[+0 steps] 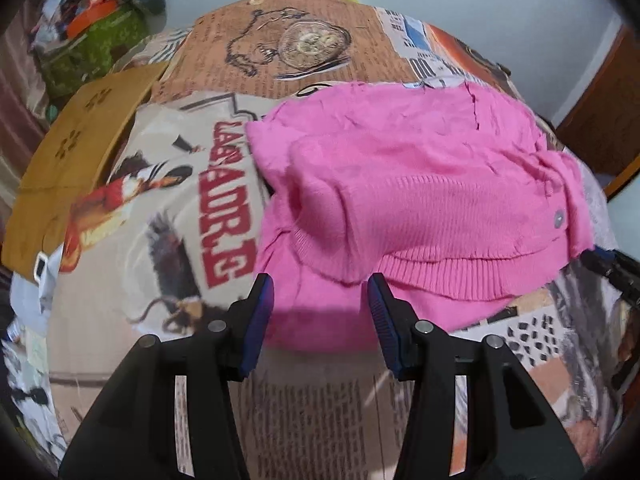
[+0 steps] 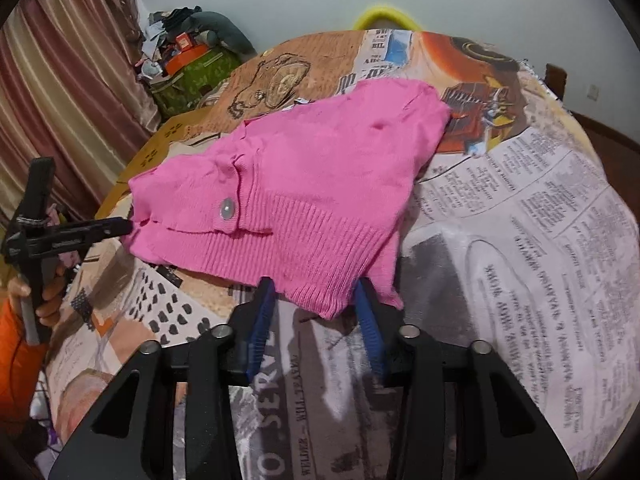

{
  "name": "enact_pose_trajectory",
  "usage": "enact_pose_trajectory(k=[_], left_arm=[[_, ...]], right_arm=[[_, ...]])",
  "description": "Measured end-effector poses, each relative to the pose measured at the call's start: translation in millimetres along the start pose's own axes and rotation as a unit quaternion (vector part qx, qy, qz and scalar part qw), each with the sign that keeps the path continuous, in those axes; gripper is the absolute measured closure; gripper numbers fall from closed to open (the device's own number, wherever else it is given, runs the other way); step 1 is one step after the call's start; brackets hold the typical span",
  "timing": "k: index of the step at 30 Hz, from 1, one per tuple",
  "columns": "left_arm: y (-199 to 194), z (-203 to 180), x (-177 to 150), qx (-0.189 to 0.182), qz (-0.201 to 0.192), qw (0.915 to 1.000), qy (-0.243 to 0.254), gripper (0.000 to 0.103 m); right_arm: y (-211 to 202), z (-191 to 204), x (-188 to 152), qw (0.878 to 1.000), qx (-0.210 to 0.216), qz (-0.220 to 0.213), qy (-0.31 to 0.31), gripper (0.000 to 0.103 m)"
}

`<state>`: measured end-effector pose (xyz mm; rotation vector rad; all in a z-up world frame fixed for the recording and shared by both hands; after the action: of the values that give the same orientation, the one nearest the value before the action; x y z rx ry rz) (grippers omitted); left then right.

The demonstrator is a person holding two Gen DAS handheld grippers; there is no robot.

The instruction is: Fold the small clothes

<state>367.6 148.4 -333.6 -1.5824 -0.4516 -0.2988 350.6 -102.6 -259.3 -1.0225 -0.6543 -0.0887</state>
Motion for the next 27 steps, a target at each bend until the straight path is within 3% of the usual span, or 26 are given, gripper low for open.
enact_pose_trajectory(k=[2,4,6,7,8,18,23,27], left_arm=[[5,-5,3,0.008,-0.003,0.9999,0.012,0.055],[8,-10,9,0.017,-0.011,0.9995,0.024,0.056],[8,-14,13,0.018,-0.018,0.9991,0.033,0.077],[7,-16,16,0.021,-0.022,0.9988,0.038,0.092],[4,-17,19,0.023,-0.030,0.9983,0.043,0.098],[-52,-17,57,-0.006,-0.093,0.9952,0.030,0.099],[-63,-9,89,-0.019,-0.103,0.9946,-0.001,0.099],[-49,1,119,-0.016,-0.093,0.9952,-0.028,0.099]], right_arm=[[1,1,0,1.000,0.004,0.002,-0.001,0.092],[-1,4,2,1.000,0.004,-0.004,-0.008,0.093],[-7,7,4,1.000,0.000,-0.013,-0.020,0.094],[-11,8,6,1.000,0.000,-0.020,-0.022,0.095],[-14,8,8,0.999,0.001,-0.026,-0.023,0.095],[-47,8,52,0.996,0.006,-0.089,-0.028,0.096],[-51,8,88,0.992,-0.001,-0.117,-0.041,0.096],[-47,4,117,0.991,-0.002,-0.131,-0.038,0.096]])
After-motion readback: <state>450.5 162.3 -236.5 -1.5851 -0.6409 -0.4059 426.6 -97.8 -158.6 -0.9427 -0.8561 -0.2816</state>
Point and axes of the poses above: each gripper's, at about its wrist camera, not at the fingertips, and y roughly the way its jaws point, z to its left, x to its top, the point moved 8 cm from there along y, roughly the way its jaws point, and after that the axes turned 1 degree about -y, right-handed, at the moved point
